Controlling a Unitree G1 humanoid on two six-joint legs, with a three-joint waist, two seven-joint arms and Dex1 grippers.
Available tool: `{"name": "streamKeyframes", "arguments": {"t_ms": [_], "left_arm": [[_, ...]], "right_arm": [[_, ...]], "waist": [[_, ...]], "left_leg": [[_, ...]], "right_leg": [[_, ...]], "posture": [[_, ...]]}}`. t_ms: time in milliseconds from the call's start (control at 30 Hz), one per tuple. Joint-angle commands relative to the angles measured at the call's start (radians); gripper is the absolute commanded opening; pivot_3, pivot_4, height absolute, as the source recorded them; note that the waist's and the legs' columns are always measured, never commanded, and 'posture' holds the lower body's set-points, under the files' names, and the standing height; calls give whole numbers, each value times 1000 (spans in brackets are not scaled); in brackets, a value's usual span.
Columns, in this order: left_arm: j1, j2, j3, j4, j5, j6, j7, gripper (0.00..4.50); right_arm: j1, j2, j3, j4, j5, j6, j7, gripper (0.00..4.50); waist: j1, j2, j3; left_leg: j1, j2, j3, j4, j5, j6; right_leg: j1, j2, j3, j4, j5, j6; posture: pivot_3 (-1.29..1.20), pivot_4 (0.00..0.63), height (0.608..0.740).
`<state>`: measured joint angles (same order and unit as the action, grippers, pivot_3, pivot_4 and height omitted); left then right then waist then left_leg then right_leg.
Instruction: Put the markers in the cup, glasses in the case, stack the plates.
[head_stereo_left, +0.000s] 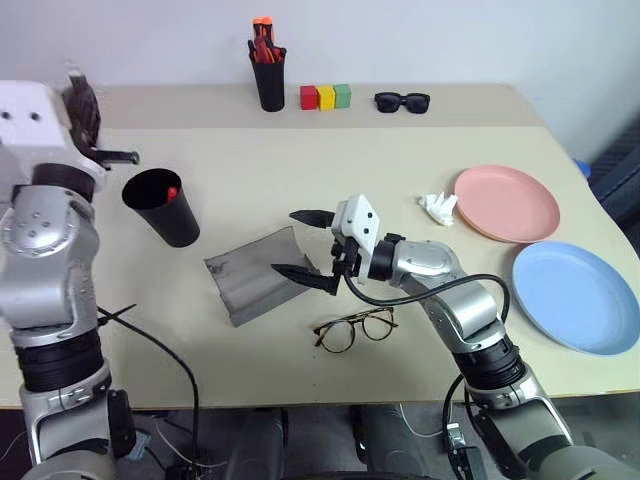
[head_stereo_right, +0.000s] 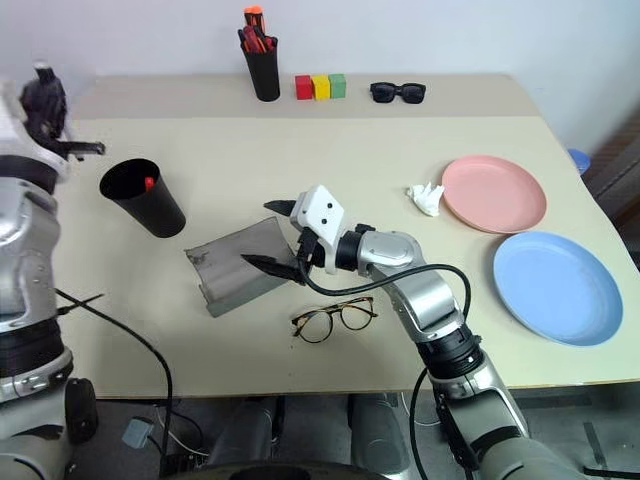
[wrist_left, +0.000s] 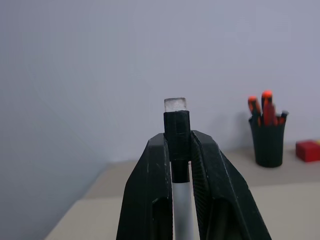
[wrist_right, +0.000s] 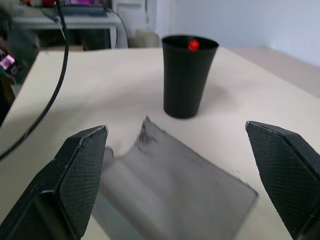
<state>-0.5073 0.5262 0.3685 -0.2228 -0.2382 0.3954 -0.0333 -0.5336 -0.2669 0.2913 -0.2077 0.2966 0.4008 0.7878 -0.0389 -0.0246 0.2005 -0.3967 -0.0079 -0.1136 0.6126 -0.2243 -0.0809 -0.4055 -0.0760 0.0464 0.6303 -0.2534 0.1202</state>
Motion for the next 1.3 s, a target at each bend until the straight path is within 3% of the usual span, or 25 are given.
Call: {"name": "streamKeyframes", "arguments": {"t_ms": [33,467,700,867,967,1100,1300], "left_arm": [[-4,-31,3,52,37,-117,13,39],[77,-106,-60,156,88,-233,-27,39],[83,-115,-54,146,92,-229,-11,3346],[69,-118,-25,89,47,-214,-12,3346],[50,-109,-11,-12,-91,-127,-87,3346],[97,-6,-60,-160,-275,91,-271,4481],[207,214,-207,-305,-455,426,-488,4481]], "right_arm": [[-20,17,2,-24,0,-17,-7,4500],[-20,26,3,-22,0,-17,-6,4500],[-21,31,7,-18,-1,-19,-2,4500],[-20,25,4,-21,-3,-18,-1,4500],[-15,-8,-9,-28,-9,-18,10,4500],[-8,-93,-57,-40,6,-6,50,4500],[34,-297,-131,-47,15,-6,153,4500]], "waist": [[0,0,0],[-4,0,0],[-3,0,0],[-3,0,0],[-3,0,0],[-3,0,0],[-5,1,1]], "left_leg": [[0,0,0,0,0,0],[0,0,0,1,0,0],[1,0,0,1,0,0],[1,0,0,1,0,0],[0,0,0,1,0,0],[0,0,0,1,0,0],[1,0,0,0,0,0]], "right_leg": [[0,0,0,0,0,0],[0,0,0,1,1,1],[0,0,0,1,1,1],[0,0,0,1,1,1],[0,0,0,1,1,1],[0,0,0,1,1,1],[1,0,0,1,0,1]], "posture": [[0,150,740],[0,150,740],[0,150,740],[0,150,740],[0,150,740],[0,150,740],[0,150,740]]}}
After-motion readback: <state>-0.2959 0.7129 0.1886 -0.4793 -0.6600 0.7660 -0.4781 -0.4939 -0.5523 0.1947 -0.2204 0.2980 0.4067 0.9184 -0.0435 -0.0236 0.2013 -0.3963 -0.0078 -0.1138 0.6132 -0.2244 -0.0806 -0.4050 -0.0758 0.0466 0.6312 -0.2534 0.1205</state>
